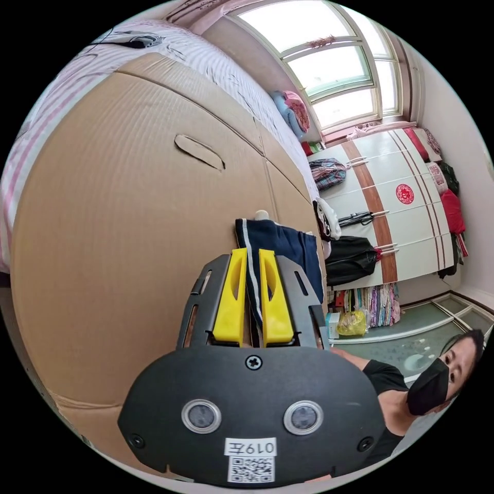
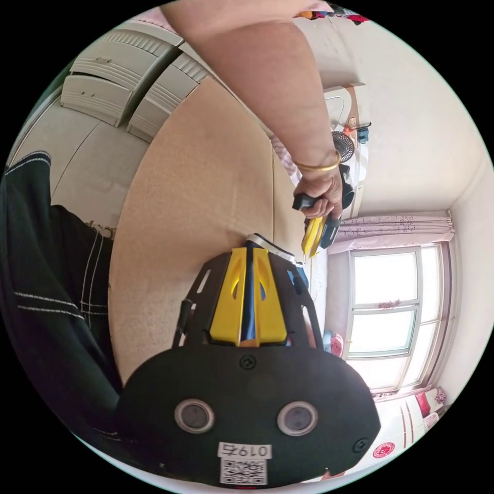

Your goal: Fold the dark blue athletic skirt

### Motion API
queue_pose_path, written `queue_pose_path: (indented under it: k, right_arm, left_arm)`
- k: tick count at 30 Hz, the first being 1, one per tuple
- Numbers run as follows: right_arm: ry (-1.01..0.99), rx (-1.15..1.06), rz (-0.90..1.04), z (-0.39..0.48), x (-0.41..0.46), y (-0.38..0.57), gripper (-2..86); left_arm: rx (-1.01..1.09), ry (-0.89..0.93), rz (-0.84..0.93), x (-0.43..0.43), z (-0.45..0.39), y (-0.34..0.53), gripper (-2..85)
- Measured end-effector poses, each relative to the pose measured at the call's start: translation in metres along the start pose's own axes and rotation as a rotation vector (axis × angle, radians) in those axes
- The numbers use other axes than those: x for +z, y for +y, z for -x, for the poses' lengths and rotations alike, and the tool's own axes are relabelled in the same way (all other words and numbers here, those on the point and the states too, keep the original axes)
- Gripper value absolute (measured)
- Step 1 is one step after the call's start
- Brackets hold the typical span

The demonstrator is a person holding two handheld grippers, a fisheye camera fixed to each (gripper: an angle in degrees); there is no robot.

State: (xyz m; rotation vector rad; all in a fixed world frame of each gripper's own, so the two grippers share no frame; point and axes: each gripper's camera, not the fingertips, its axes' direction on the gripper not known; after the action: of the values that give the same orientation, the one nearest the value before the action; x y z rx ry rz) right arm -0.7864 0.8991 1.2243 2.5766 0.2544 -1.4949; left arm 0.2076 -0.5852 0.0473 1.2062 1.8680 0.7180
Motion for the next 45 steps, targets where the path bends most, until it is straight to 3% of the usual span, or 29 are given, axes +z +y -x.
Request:
queue_pose_path:
  k: [6,14,23,28,45]
  right_arm:
    - [0.009,-0.006,0.004,0.002,0.001,-0.009,0.4]
    - [0.003,0.006,0.003,0.001,0.005,-0.019,0.1]
    - [-0.010,0.028,0.002,-0.003,0.010,-0.028,-0.2]
    - [-0.025,0.038,0.005,-0.006,0.013,-0.032,-0.4]
    - [-0.022,0.026,0.014,-0.010,0.017,-0.046,-0.5]
  left_arm:
    - [0.056,-0.098,0.048,0.034,0.007,-0.057,1.5]
    - [0.062,-0.008,0.120,0.063,0.017,-0.091,2.1]
    - [0.141,-0.006,0.025,0.052,0.005,-0.115,0.9]
    - [0.163,-0.123,0.097,0.068,0.003,-0.131,0.8]
    - [0.177,-0.085,0.050,0.080,0.003,-0.139,2.5]
